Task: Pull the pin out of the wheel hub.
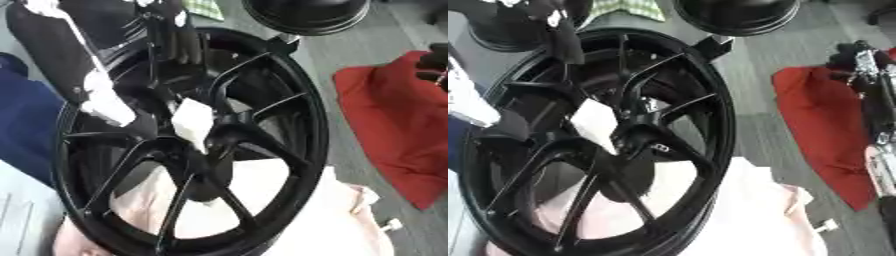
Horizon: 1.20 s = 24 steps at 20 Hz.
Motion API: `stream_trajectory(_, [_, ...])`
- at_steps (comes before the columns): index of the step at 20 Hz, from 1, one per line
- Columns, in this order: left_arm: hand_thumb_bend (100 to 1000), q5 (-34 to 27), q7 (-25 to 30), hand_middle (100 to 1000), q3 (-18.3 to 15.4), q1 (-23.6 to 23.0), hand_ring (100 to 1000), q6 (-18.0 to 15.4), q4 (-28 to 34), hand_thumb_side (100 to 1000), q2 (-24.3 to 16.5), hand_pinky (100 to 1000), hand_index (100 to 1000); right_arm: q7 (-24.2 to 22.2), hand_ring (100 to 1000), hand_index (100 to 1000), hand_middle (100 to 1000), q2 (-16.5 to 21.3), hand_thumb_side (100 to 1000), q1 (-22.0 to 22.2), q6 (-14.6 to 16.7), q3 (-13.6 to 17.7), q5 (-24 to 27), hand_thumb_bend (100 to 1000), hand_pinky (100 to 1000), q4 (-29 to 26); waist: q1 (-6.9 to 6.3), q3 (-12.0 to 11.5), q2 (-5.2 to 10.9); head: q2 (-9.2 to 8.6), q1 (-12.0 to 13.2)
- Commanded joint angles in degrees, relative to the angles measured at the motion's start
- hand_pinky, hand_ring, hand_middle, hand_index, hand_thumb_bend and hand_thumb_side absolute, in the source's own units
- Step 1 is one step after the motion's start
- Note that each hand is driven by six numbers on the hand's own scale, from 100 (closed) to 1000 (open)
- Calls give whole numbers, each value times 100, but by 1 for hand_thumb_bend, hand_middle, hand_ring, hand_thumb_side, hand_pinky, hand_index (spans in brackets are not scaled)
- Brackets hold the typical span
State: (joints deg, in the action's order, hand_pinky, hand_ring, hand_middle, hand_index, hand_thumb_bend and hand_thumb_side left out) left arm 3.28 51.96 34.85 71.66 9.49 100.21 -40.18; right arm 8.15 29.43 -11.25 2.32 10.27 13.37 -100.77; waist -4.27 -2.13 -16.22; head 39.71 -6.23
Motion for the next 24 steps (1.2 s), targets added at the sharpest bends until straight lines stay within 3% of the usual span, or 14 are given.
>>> stream_trajectory(1, [604,-51,1,668,43,140,719,46,-159,365,58,751,796,-15,712,730,627,72,782,-78,3,35,28,100,734,-48,15,24,75,6,66])
stream_trajectory(14, [593,-40,1,659,324,-50,716,64,-811,290,285,741,788,0,712,728,627,1,783,-170,4,40,61,100,732,-52,-36,140,-4,151,108])
stream_trajectory(24, [568,34,1,613,397,-173,692,-102,-1115,253,351,729,760,23,710,727,626,-30,782,-180,11,59,79,100,732,-60,-38,178,-13,108,107])
